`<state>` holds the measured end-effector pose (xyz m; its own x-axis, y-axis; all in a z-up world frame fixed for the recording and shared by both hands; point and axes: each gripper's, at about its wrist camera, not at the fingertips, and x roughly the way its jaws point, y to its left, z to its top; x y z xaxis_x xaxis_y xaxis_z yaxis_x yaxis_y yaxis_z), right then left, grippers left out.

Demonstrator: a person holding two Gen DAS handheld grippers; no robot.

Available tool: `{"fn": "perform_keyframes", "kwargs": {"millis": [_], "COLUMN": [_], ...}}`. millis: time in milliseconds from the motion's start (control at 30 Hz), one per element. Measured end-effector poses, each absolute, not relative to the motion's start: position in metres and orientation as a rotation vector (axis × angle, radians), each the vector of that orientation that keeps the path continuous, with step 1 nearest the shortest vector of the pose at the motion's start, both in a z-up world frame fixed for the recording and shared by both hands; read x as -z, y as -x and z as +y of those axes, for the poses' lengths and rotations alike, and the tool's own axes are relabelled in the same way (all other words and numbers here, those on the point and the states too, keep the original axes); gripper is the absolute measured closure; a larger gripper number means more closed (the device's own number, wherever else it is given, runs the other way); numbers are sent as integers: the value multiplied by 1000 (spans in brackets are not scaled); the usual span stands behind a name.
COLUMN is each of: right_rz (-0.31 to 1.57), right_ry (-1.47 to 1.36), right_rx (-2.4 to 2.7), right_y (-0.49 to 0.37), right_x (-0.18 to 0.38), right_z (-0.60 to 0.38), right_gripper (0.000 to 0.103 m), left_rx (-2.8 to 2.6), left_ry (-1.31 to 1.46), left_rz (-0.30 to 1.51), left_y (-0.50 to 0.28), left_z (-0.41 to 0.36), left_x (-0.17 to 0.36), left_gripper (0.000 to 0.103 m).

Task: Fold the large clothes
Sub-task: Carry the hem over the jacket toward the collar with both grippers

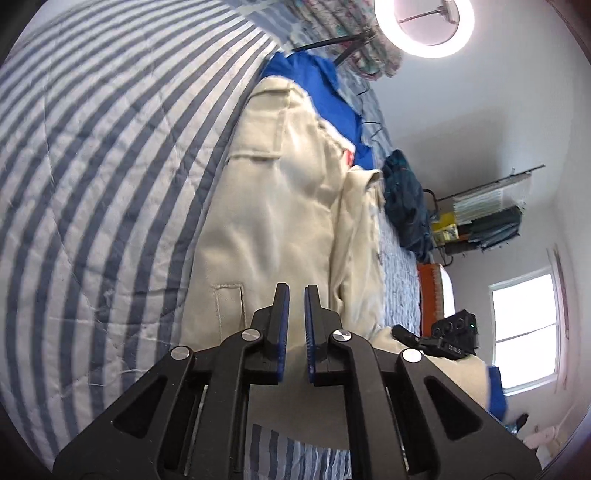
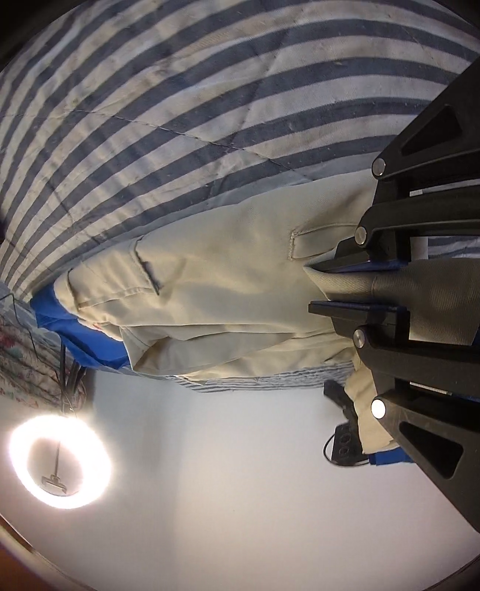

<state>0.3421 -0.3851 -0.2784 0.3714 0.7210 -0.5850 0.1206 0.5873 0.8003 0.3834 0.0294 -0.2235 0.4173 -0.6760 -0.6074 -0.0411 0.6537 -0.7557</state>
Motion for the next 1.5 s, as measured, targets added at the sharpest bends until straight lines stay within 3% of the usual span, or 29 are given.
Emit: {"fn": "perform_keyframes", "kwargs": {"millis": [33, 67, 133, 367, 533, 567, 600, 667, 867, 1100, 1167, 1267, 1333, 1400, 1500], "right_rz": [1149, 1146, 1144, 1149, 1160, 1163, 1161, 1141, 1014, 986, 1005, 1028, 1014, 964, 932], "right_ry": [-883, -883, -909, -948, -1006, -1007, -1015, -1027, -991, -702, -624, -373, -242, -145, -86], "right_rx": [-455, -449, -433, -390, -393, -401, -418, -435, -496, -533, -565, -581, -575, -566, -574], "right_y": [-339, -339, -339, -338, -342, -341, -341, -339, -322, -297, -294, -290, -287, -286, -295], "right_x": [277, 277, 280, 284, 288, 285, 281, 269, 233, 227, 232, 230, 226, 221, 219], "right_z": [-389, -389, -392, -395, -394, -394, -396, -403, -440, -452, -442, -417, -399, -383, -369], "right_gripper": [90, 90, 91, 91, 88, 81, 65, 47, 44, 44, 44, 44, 37, 24, 23], "left_rx": [466, 481, 522, 744, 860, 849, 822, 773, 602, 539, 565, 585, 594, 633, 667], "left_ry": [752, 731, 674, 382, 336, 351, 371, 421, 479, 493, 538, 570, 559, 578, 587], "left_rz": [1064, 1048, 1023, 1057, 1068, 1059, 1049, 1040, 999, 955, 1007, 1067, 1083, 1104, 1138], "left_y": [-380, -376, -362, -297, -287, -293, -301, -316, -350, -366, -374, -385, -390, -389, -397], "left_z": [36, 41, 49, 8, -54, -60, -65, -68, -65, -20, -2, 6, 5, 1, -9], "left_x": [216, 210, 198, 180, 184, 186, 189, 198, 209, 201, 212, 226, 232, 241, 253], "left_gripper": [85, 68, 54, 57, 59, 59, 59, 59, 59, 58, 45, 40, 40, 40, 40]}}
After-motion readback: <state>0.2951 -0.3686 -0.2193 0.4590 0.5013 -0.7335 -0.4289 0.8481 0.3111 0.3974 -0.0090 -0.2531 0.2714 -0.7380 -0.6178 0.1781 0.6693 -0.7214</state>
